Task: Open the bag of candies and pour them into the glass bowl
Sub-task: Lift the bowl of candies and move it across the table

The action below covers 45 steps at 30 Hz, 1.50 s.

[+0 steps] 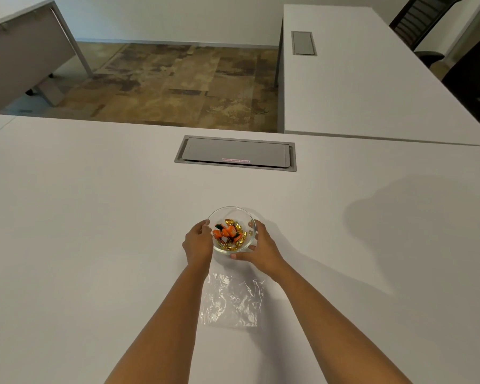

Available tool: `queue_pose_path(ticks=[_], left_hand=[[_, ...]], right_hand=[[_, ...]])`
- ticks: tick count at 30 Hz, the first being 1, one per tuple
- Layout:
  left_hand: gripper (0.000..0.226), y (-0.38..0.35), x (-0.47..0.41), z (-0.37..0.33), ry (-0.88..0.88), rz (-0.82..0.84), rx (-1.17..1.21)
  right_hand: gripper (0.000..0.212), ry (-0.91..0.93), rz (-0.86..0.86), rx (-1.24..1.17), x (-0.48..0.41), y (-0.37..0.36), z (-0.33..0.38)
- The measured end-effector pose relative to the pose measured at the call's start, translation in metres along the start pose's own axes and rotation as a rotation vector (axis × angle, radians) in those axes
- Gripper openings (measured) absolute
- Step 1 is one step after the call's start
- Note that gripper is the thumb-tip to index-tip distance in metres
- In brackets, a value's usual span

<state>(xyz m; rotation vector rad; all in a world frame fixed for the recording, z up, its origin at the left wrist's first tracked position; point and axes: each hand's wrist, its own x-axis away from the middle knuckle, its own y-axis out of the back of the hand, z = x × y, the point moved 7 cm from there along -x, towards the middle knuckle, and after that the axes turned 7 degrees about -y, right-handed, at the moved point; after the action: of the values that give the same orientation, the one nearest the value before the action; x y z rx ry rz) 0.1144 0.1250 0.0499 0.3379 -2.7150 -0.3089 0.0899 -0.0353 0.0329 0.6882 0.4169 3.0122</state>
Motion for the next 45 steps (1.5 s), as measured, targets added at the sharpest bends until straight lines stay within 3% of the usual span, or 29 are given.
queue_pose_path(ticks=[17,29,45], left_hand=[[0.038,-0.124,0.024,-0.094,-0.148,0.339,0.025],[0.041,-0.254,0.061,-0.109,-0.11,0.605,0.06],[0.038,-0.331,0.071,-0.079,-0.056,0.6,0.041]], right_hand=[[0.09,0.01,-0.206,-0.116,0.018,0.146,0.024],[0.091,-0.054,-0.283,-0.16,0.028,0.272,-0.017],[0.091,-0.157,-0.212,-0.193,-0.001,0.328,-0.077]])
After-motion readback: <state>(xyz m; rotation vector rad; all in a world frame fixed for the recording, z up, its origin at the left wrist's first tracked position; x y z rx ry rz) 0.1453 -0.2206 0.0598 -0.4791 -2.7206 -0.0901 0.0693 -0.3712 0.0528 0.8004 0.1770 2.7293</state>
